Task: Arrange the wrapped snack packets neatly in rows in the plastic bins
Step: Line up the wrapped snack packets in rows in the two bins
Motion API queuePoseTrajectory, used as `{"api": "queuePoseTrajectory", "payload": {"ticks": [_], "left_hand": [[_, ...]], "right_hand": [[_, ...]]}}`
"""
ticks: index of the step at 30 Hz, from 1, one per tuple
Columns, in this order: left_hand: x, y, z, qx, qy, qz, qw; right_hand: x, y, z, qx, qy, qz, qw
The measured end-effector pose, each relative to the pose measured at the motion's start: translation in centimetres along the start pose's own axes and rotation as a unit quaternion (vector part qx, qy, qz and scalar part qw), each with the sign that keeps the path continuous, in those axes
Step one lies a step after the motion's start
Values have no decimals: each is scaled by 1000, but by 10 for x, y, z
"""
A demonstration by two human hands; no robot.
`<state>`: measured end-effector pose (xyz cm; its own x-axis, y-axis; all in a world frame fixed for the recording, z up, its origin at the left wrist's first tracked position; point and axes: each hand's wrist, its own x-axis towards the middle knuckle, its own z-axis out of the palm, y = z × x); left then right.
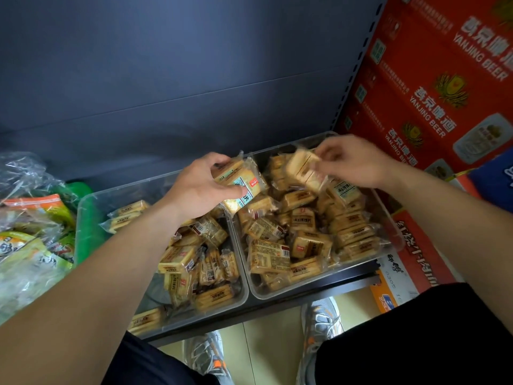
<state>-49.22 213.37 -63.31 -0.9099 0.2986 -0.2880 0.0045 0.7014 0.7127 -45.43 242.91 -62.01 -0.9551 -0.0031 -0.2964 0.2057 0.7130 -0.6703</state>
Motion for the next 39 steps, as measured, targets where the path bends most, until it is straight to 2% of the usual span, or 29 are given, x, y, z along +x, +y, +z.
{"api": "queuePoseTrajectory", "payload": {"ticks": [2, 3, 6, 9, 10, 12, 14, 16, 24, 30, 35, 39], "left_hand": [[0, 3, 3, 3, -8, 2, 1000], [0, 5, 6, 3, -13, 3, 1000], [1, 8, 12, -2, -25, 12, 1000], [3, 15, 18, -7, -36, 22, 999], [4, 16, 19, -5, -36, 23, 999], [6, 19, 19, 2, -27, 24, 999], [8, 18, 17, 4, -16, 23, 1000], [7, 18, 16, 6, -9, 21, 1000], [4, 12, 10, 11, -6, 18, 1000], [1, 8, 5, 8, -2, 19, 1000], [1, 6, 3, 3, -4, 21, 1000], [0, 7, 5, 7, -4, 20, 1000]], "right_hand": [[8, 13, -4, -30, 95, 37, 994], [12, 18, -3, -55, 113, 55, 990], [18, 27, -4, -146, 104, 88, 980], [8, 20, -10, -151, 160, 44, 975], [3, 17, -8, -132, 152, 26, 979], [-9, 11, 9, -129, 42, 3, 991], [-14, 14, 37, -190, -102, 2, 976], [-11, 22, 59, -240, -162, 26, 957], [-1, 38, 85, -235, -163, 52, 957], [5, 33, 84, -270, -185, 64, 943], [3, 24, 76, -251, -163, 40, 953], [-1, 19, 75, -189, -152, 31, 970]]}}
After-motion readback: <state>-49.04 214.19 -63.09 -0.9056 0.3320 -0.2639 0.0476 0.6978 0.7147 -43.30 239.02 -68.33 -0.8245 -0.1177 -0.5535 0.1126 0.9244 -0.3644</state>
